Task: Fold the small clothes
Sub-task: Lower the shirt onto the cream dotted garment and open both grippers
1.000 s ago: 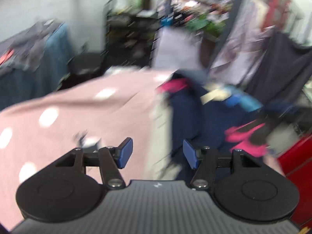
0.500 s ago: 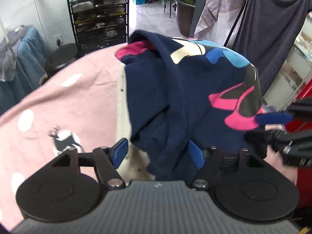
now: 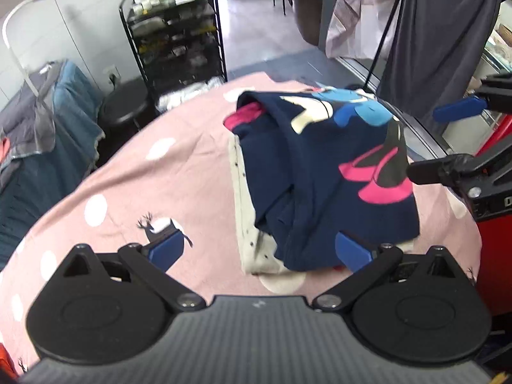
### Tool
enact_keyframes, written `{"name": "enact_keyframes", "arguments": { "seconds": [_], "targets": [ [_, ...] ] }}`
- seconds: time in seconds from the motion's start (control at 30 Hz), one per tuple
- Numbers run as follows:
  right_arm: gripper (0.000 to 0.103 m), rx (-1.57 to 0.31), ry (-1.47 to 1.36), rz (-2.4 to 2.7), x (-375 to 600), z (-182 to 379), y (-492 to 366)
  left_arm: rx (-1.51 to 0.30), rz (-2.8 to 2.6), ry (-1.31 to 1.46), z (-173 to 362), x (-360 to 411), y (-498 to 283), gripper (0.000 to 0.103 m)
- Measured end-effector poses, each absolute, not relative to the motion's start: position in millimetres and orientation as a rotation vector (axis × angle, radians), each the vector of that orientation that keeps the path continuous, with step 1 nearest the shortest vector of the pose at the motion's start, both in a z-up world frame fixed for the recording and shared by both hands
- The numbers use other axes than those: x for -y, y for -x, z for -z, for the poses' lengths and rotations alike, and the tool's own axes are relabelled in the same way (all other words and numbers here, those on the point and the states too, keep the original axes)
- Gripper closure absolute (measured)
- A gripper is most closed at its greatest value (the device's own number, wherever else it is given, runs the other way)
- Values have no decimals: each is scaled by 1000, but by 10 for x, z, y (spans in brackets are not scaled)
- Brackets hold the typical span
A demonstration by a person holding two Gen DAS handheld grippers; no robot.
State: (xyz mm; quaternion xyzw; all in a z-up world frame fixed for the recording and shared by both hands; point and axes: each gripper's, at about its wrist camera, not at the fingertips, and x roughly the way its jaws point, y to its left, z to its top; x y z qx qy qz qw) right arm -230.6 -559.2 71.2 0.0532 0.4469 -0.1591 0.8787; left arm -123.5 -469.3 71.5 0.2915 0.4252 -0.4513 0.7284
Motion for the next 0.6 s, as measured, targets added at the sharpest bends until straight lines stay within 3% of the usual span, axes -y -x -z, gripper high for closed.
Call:
{"name": "enact_keyframes", "arguments": {
  "seconds": [0.6],
  "targets": [
    [0,-1060,-76,358,5489,-512,2234,-954,985,-774,-459,4885,1423,0]
  ]
}}
